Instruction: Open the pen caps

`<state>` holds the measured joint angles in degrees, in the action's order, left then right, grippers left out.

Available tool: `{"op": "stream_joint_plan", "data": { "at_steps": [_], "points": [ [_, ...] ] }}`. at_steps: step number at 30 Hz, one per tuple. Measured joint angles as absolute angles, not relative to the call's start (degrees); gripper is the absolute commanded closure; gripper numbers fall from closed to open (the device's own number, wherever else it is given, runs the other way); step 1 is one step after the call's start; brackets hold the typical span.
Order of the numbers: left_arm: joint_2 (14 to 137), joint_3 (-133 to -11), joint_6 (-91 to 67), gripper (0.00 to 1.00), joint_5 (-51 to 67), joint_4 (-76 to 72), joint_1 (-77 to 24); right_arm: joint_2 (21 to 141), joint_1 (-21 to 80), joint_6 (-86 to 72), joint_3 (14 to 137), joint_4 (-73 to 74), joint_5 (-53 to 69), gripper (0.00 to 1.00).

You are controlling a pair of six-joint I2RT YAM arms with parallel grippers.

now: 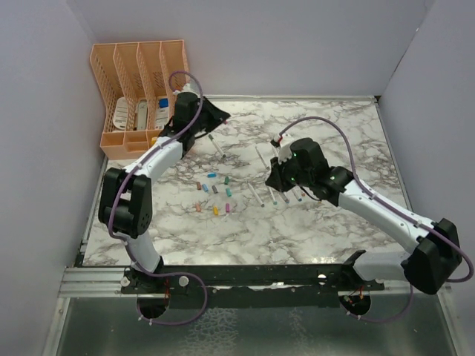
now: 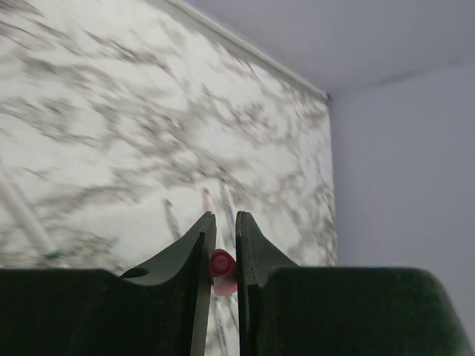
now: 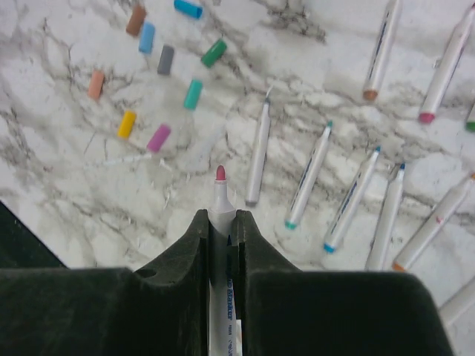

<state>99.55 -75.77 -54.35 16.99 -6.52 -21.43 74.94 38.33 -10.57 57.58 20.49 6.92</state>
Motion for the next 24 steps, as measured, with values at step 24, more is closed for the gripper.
{"op": "stream_joint_plan", "data": {
  "at_steps": [24],
  "points": [
    [85.3,-55.1,-46.5,1.00,5.8,0.1,-30.2,106.3,19.0,-8.2,85.4,21.3,-3.3,0.99]
  ]
}}
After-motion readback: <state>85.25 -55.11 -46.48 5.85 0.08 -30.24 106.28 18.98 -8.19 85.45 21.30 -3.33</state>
